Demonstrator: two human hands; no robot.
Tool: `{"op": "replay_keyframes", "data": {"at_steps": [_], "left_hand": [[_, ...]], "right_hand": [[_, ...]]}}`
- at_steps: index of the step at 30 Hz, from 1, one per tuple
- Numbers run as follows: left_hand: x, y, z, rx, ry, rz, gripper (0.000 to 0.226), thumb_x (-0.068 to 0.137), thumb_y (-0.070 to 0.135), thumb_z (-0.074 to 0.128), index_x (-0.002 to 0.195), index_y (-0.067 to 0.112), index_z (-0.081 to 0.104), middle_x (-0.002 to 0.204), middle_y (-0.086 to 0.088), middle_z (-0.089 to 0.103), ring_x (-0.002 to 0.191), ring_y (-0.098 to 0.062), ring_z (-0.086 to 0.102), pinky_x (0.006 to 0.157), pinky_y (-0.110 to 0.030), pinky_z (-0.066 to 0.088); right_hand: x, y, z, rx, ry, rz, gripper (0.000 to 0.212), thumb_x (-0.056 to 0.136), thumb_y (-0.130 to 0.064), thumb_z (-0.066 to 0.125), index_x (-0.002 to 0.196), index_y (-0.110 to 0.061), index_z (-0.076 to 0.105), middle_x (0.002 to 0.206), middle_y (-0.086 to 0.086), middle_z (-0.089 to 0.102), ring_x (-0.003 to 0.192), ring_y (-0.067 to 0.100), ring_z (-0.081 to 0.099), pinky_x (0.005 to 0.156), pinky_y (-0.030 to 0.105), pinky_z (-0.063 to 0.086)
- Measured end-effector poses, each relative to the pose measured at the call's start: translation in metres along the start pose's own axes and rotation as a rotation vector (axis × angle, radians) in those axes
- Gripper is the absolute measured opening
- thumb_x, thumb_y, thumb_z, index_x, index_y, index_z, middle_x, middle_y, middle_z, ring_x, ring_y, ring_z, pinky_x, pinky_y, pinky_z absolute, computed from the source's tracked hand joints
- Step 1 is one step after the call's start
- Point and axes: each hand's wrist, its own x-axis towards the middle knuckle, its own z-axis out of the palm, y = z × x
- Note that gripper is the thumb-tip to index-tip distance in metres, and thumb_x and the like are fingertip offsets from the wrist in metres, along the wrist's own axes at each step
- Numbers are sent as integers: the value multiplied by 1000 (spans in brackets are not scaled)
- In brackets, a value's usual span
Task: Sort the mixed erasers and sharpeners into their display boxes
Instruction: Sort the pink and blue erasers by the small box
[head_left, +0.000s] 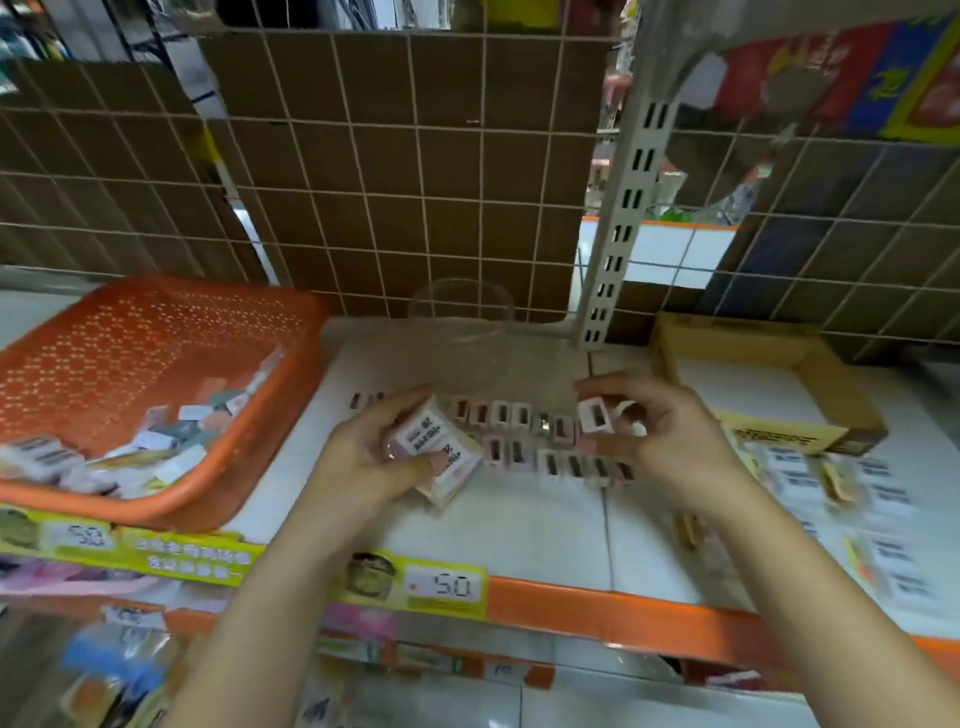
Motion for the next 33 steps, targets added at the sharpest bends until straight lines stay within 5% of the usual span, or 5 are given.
{"op": "replay_keyframes", "data": {"at_steps": [6, 13, 18, 23, 33], "left_hand": [[-19, -23, 40, -46, 143, -101, 46, 72, -15, 64, 96, 23, 61, 73, 11, 71, 69, 0, 64, 64, -14, 51], [-26, -24, 61, -105, 129, -161, 45, 73, -9, 67, 96, 29, 61, 85, 5, 70, 76, -12, 64, 68, -23, 52], [-25, -23, 59, -131, 66, -152, 47, 72, -11, 66, 98, 27, 60, 81, 10, 72, 75, -3, 66, 68, -15, 52], [-23, -23, 58, -201, 23, -170, 38, 81, -7, 57, 102, 26, 60, 80, 14, 72, 74, -2, 67, 64, -16, 53], [-20, -19, 63, -479, 92, -212, 28, 83, -10, 52, 99, 13, 58, 95, -8, 67, 87, -23, 66, 58, -21, 56]], "right_hand": [[-14, 34, -14, -501, -128, -5, 34, 72, -12, 75, 105, -7, 68, 107, 9, 61, 99, 24, 57, 88, 29, 43], [-37, 44, -4, -698, -199, -79, 31, 78, -25, 69, 106, -14, 62, 96, -5, 43, 98, 16, 45, 70, 22, 27], [-37, 44, 3, -694, -199, -9, 31, 75, -31, 72, 99, -14, 62, 96, -3, 43, 91, 16, 46, 75, 23, 37], [-38, 41, 3, -714, -215, 13, 33, 77, -33, 71, 103, -14, 64, 94, -4, 39, 91, 15, 43, 73, 20, 31], [-48, 46, 0, -723, -150, -13, 33, 82, -32, 66, 106, -9, 68, 111, 6, 58, 111, 23, 49, 91, 21, 36]]}}
